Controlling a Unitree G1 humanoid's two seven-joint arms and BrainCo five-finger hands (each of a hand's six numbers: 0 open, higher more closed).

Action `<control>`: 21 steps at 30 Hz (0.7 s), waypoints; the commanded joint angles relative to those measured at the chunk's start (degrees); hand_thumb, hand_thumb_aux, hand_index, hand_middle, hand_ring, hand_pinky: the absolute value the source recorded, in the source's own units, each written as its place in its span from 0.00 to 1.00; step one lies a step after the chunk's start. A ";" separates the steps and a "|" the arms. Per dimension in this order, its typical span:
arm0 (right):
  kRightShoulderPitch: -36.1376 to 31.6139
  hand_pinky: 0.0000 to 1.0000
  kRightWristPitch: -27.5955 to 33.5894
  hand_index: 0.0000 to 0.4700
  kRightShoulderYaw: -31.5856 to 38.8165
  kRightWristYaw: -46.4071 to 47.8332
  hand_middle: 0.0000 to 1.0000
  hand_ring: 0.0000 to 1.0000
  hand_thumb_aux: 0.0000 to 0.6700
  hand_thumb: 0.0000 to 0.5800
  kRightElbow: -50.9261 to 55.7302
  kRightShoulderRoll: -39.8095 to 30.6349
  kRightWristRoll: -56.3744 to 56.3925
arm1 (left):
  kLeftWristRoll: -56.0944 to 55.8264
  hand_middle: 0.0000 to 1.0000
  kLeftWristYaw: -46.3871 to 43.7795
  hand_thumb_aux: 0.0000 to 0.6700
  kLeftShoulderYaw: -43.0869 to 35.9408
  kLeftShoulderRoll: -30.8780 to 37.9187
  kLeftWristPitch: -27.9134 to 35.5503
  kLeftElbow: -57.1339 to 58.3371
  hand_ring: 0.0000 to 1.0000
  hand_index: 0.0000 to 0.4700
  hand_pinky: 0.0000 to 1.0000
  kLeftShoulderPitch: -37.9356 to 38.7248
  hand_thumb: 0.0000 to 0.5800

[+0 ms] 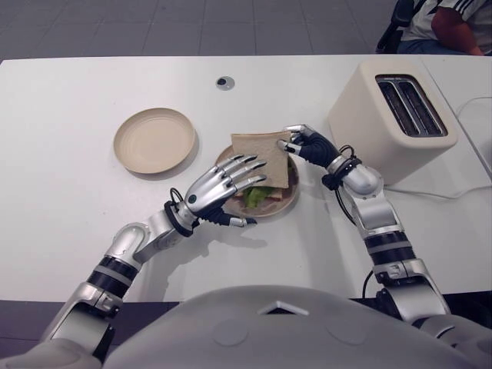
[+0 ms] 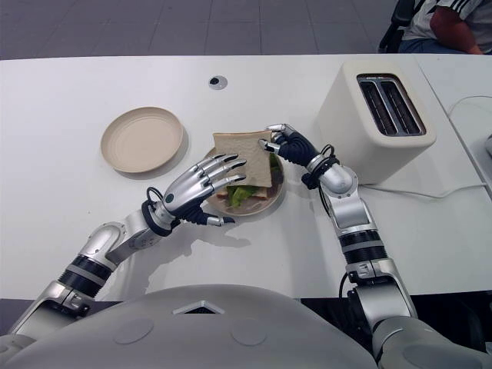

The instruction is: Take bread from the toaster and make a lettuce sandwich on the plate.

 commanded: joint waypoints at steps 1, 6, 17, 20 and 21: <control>-0.03 1.00 -2.45 1.00 2.26 -1.14 1.00 1.00 1.00 1.00 4.79 0.93 -3.66 | 1.29 0.00 -0.61 0.24 -3.00 -0.25 0.75 5.04 0.00 0.24 0.00 -1.87 0.43; -0.73 1.00 -5.84 1.00 4.15 -4.62 1.00 1.00 1.00 1.00 11.32 0.64 -9.04 | 0.87 0.00 -0.75 0.25 -5.34 -0.01 1.24 9.45 0.00 0.25 0.00 -4.14 0.44; 2.88 1.00 -17.96 0.15 -4.75 -37.64 1.00 1.00 0.15 0.27 -7.86 -2.02 -25.66 | -26.32 1.00 0.81 1.00 1.17 -0.93 -6.23 -3.54 1.00 1.00 1.00 0.38 1.00; 9.43 1.00 -19.12 1.00 2.97 -18.24 1.00 1.00 1.00 1.00 -15.64 -4.94 0.11 | -62.99 1.00 -8.21 1.00 -9.04 6.70 -13.75 -18.86 1.00 1.00 1.00 2.05 1.00; 13.00 1.00 -19.93 1.00 6.01 -11.41 1.00 1.00 1.00 1.00 -20.08 -8.26 9.36 | -71.58 1.00 -11.60 1.00 -12.37 11.59 -15.94 -22.70 1.00 1.00 1.00 2.97 1.00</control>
